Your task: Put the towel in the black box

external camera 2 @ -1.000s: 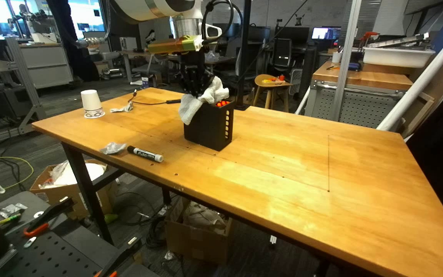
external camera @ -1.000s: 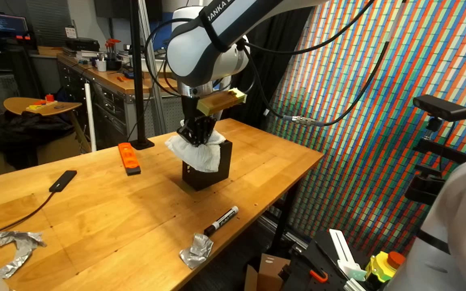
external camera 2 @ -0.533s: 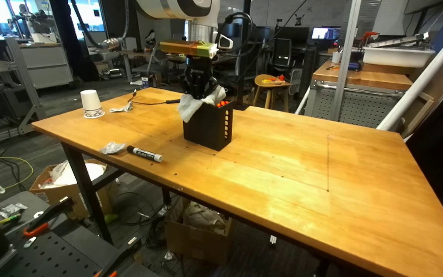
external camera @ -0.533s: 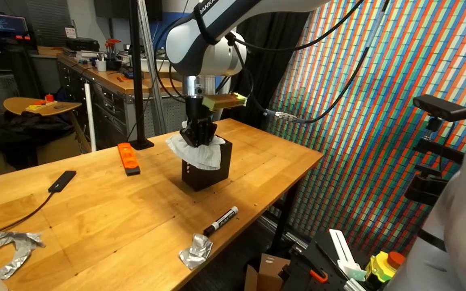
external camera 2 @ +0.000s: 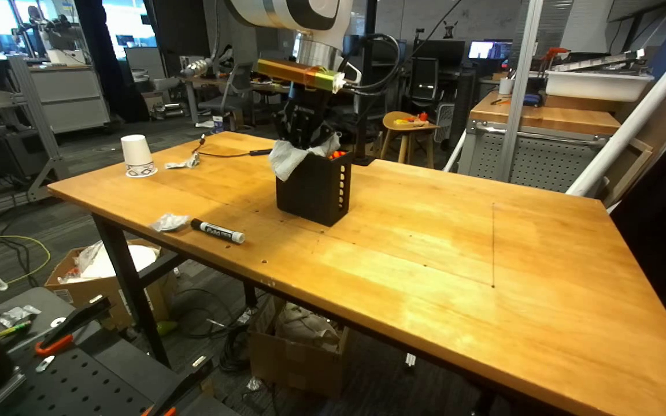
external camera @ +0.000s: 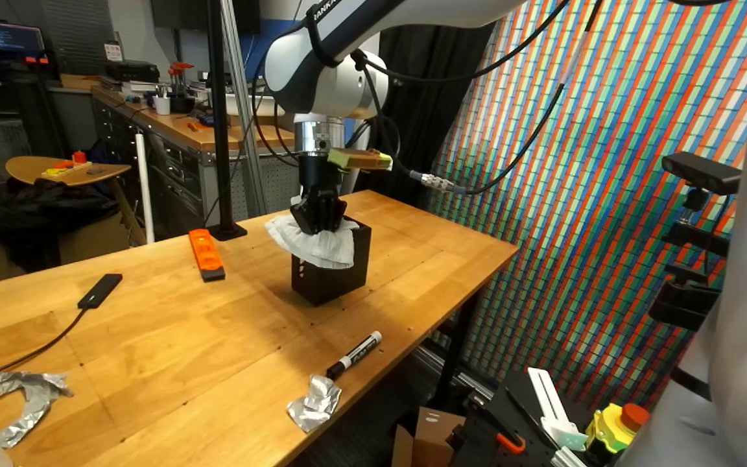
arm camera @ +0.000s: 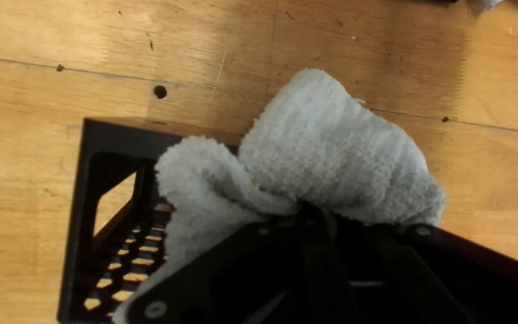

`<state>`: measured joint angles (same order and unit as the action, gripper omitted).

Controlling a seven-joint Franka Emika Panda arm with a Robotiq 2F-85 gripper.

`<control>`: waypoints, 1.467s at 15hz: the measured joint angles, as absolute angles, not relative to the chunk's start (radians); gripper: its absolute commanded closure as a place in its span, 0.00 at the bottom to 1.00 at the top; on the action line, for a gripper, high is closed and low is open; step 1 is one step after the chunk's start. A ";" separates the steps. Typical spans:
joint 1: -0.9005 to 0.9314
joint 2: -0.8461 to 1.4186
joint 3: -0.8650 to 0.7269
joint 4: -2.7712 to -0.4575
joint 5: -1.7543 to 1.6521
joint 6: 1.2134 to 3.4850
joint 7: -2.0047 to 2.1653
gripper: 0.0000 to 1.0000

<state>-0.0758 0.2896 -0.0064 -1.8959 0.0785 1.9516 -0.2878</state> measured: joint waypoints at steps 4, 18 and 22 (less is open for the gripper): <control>-0.081 0.293 -0.007 -1.891 0.083 1.950 -0.287 0.30; -0.082 0.208 -0.005 -1.863 0.101 1.955 -0.287 1.00; -0.079 0.196 -0.003 -1.859 0.101 1.971 -0.287 0.99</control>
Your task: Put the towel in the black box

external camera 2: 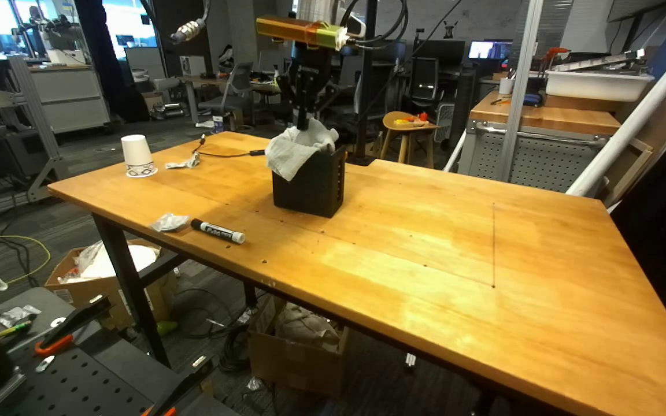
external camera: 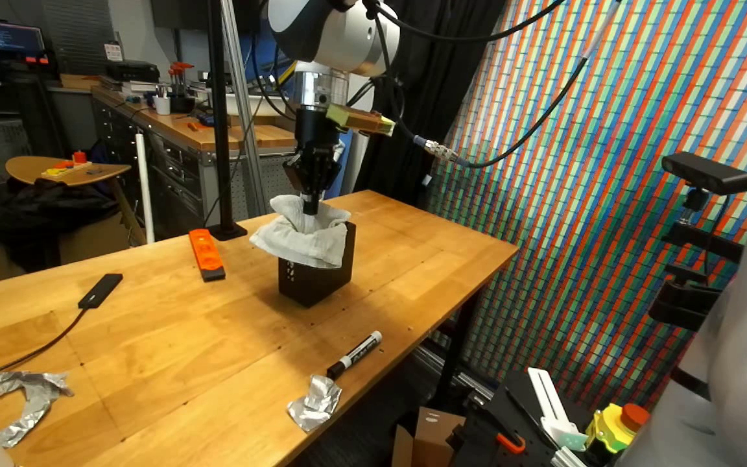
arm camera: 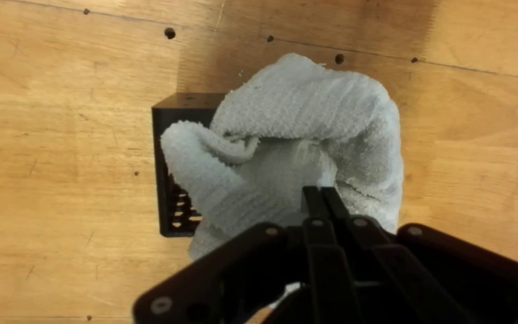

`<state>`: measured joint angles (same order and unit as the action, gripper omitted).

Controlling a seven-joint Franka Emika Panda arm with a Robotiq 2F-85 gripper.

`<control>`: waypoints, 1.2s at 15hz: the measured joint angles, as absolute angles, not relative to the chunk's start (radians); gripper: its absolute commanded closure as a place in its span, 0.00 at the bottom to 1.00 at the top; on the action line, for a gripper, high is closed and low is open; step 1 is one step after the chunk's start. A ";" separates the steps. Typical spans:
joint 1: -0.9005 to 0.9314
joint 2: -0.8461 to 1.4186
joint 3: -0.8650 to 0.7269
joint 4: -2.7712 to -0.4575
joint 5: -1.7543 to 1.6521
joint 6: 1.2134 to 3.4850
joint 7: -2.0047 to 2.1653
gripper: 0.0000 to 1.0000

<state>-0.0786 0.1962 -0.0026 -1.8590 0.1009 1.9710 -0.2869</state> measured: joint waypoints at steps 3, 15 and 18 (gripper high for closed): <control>-0.077 0.196 0.000 -1.861 0.101 1.985 -0.288 0.99; -0.070 0.291 0.000 -1.930 -0.045 2.119 -0.285 0.99; -0.063 0.337 0.000 -1.944 -0.090 2.125 -0.277 0.99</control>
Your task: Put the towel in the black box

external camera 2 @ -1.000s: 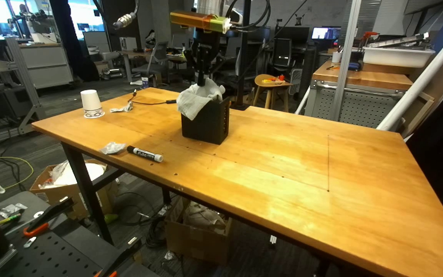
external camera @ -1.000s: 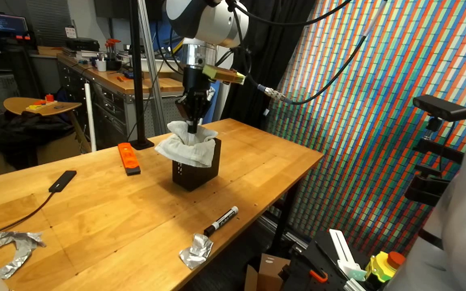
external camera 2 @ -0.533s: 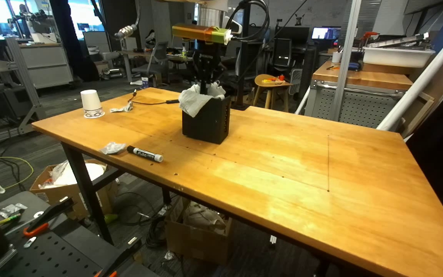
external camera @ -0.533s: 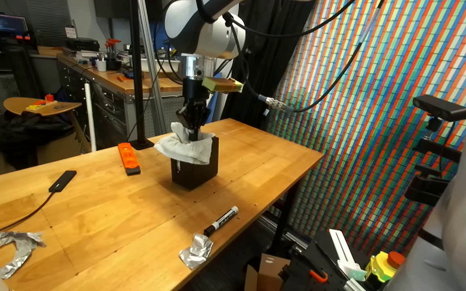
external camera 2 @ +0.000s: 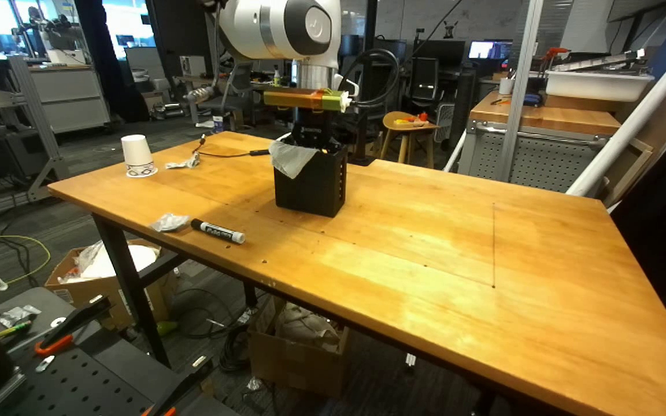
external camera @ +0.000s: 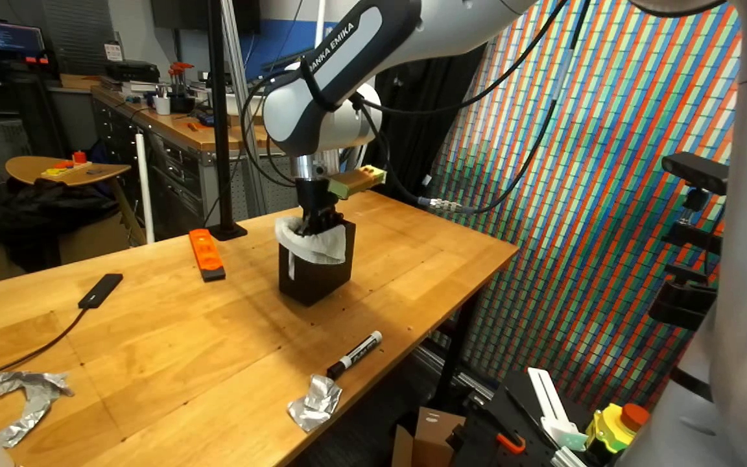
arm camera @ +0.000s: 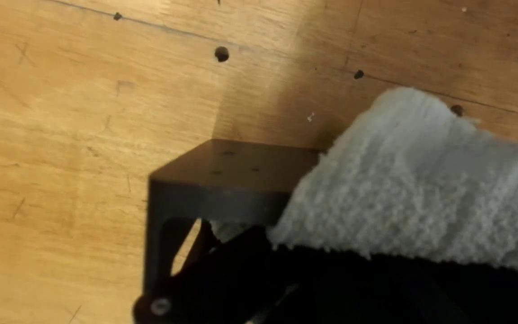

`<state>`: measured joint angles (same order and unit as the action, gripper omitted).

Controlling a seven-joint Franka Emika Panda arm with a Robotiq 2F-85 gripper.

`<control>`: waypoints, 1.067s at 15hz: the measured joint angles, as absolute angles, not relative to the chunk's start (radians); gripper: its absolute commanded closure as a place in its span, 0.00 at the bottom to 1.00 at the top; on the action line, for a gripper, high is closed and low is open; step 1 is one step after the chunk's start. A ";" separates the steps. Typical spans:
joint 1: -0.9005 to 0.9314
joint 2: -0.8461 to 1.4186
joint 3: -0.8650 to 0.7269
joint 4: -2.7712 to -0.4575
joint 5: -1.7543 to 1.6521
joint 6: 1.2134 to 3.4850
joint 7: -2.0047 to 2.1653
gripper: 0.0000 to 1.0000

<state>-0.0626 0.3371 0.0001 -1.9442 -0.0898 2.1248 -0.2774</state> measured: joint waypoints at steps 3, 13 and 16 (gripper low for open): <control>-0.054 0.339 0.000 -1.943 -0.126 2.121 -0.267 0.99; -0.058 0.314 -0.001 -1.911 -0.094 2.119 -0.253 0.26; -0.065 0.266 -0.001 -1.884 -0.046 2.108 -0.254 0.04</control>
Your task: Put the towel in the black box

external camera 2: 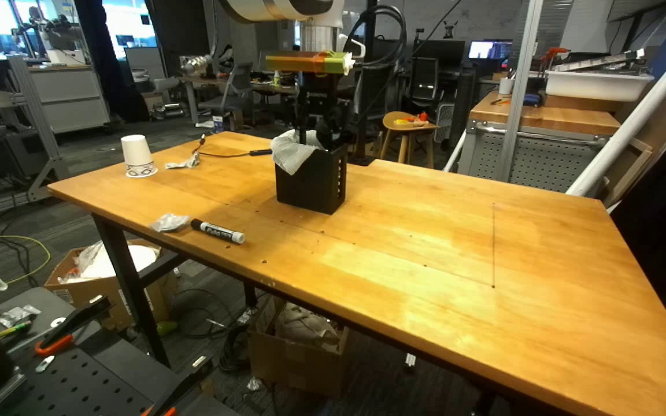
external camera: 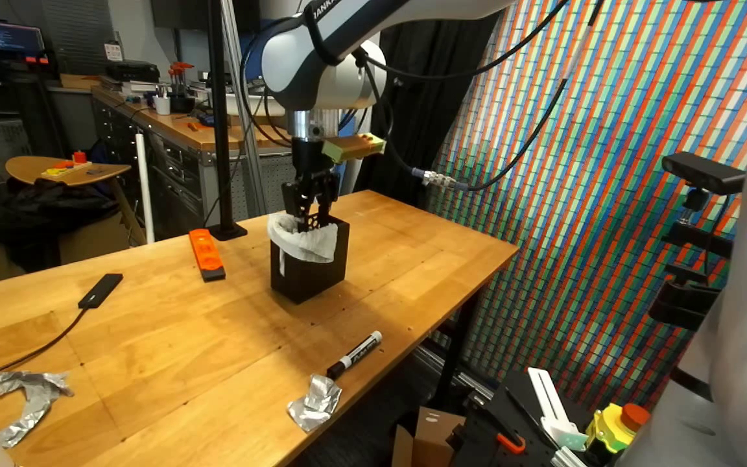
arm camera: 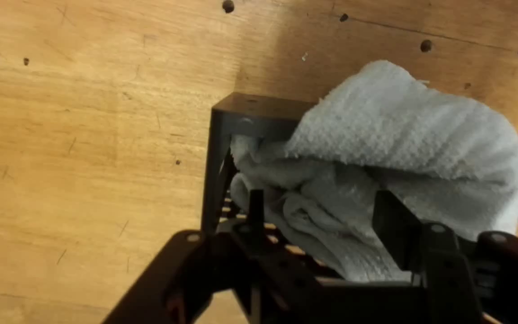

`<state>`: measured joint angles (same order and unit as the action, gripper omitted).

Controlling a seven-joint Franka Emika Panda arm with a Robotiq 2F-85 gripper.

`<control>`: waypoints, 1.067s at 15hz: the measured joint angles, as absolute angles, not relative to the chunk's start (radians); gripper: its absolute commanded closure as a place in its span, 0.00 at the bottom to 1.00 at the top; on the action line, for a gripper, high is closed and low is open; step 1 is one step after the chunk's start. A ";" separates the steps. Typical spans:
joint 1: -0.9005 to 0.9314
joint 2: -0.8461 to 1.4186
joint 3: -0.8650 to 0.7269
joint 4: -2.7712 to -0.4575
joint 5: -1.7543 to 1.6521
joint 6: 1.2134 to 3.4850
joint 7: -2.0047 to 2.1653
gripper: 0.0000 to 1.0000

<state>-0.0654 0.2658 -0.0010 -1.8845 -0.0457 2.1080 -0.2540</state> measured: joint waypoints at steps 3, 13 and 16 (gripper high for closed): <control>-0.063 0.216 0.004 -1.878 -0.015 2.105 -0.256 0.00; -0.003 0.186 0.066 -1.879 0.029 2.143 -0.322 0.07; 0.001 0.213 0.065 -1.879 -0.008 2.187 -0.351 0.08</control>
<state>0.0014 0.2130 0.0652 -1.8790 -0.0076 2.1872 -0.3507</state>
